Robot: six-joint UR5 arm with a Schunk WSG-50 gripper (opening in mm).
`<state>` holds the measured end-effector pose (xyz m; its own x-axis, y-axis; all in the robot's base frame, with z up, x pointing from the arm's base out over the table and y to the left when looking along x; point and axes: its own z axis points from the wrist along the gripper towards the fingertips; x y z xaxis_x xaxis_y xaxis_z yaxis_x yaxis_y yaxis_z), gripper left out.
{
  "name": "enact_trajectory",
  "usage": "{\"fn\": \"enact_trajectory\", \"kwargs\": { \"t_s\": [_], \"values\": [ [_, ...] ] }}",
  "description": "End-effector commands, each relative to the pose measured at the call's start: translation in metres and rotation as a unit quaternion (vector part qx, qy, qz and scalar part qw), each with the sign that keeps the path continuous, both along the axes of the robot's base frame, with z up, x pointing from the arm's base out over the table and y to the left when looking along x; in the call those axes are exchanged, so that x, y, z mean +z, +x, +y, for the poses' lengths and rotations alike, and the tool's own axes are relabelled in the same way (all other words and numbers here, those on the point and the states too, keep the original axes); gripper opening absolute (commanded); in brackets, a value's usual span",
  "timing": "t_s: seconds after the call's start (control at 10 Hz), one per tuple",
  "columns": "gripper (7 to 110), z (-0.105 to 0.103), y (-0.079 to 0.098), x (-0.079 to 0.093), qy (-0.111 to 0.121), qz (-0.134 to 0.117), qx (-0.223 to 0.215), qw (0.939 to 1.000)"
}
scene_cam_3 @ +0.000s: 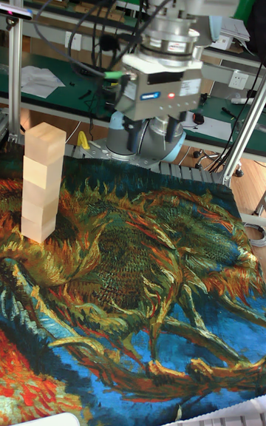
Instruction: Stack the blocks in a vertical line of five
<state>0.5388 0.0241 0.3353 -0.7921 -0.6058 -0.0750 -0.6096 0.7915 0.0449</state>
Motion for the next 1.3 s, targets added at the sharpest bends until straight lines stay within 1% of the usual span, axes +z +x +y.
{"fn": "enact_trajectory", "kwargs": {
  "t_s": [0.0, 0.1, 0.2, 0.3, 0.4, 0.5, 0.6, 0.7, 0.8, 0.9, 1.0, 1.1, 1.2],
  "values": [
    [44, 0.015, 0.006, -0.001, 0.009, -0.002, -0.025, 0.9997],
    [22, 0.006, 0.007, -0.004, -0.010, -0.001, -0.035, 0.9994],
    [22, -0.008, 0.008, -0.008, -0.039, -0.001, -0.050, 0.9980],
    [7, -0.013, 0.008, -0.011, -0.052, -0.002, -0.066, 0.9965],
    [7, -0.013, 0.010, -0.014, -0.052, 0.000, -0.081, 0.9954],
    [7, -0.014, 0.011, -0.019, -0.053, 0.005, -0.105, 0.9930],
    [7, -0.030, 0.011, -0.023, -0.082, 0.007, -0.132, 0.9878],
    [7, -0.046, 0.009, -0.023, -0.109, 0.013, -0.150, 0.9826],
    [7, -0.049, 0.001, -0.022, -0.116, 0.029, -0.169, 0.9783],
    [7, -0.045, -0.008, -0.021, -0.106, 0.050, -0.191, 0.9746],
    [7, -0.040, -0.007, -0.020, -0.094, 0.054, -0.194, 0.9750],
    [7, -0.031, -0.004, -0.020, -0.074, 0.052, -0.193, 0.9769],
    [7, -0.026, -0.003, -0.020, -0.066, 0.053, -0.193, 0.9776]
  ]
}}
